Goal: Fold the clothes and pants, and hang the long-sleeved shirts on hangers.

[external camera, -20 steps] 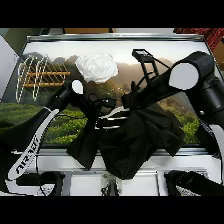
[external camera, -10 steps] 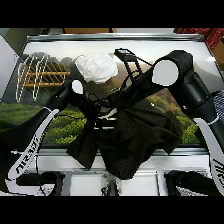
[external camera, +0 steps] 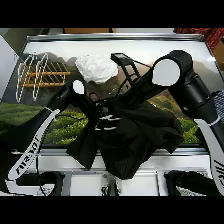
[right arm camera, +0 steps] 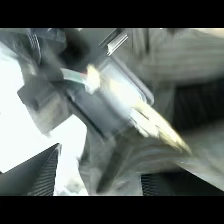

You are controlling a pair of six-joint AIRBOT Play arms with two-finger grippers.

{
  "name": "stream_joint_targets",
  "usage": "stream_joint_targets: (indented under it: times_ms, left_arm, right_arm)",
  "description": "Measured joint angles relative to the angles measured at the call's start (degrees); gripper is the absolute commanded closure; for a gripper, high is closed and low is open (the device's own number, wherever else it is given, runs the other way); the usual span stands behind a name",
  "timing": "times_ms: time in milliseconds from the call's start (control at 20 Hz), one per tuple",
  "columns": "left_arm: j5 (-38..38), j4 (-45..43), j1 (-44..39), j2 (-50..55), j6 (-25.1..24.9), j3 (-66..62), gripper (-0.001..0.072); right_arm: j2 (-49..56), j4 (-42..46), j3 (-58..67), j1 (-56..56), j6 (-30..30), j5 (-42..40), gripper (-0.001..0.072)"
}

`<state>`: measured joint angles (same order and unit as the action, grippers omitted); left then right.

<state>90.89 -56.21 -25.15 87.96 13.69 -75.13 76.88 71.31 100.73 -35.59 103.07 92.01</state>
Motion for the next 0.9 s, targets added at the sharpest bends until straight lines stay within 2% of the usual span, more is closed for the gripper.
stream_joint_targets:
  times_ms: [350,500,750,900]
  left_arm:
    - [0.17,-0.55,0.11,0.09,-0.28,0.00,0.0695]
    - [0.44,-0.55,0.07,0.07,-0.46,0.00,0.0695]
    - [0.61,-0.59,0.09,0.07,-0.46,0.00,0.0695]
    - [0.61,-0.63,0.09,0.07,-0.44,0.00,0.0695]
  right_arm:
    - [-2.40,2.03,0.02,1.57,-0.50,1.97,0.0171]
    - [-3.13,1.57,0.04,1.62,-2.47,2.58,0.0170]
    - [-6.99,0.20,0.04,4.04,-12.96,3.65,0.0168]
    - [-9.75,-4.61,0.04,8.57,-19.37,4.28,0.0170]
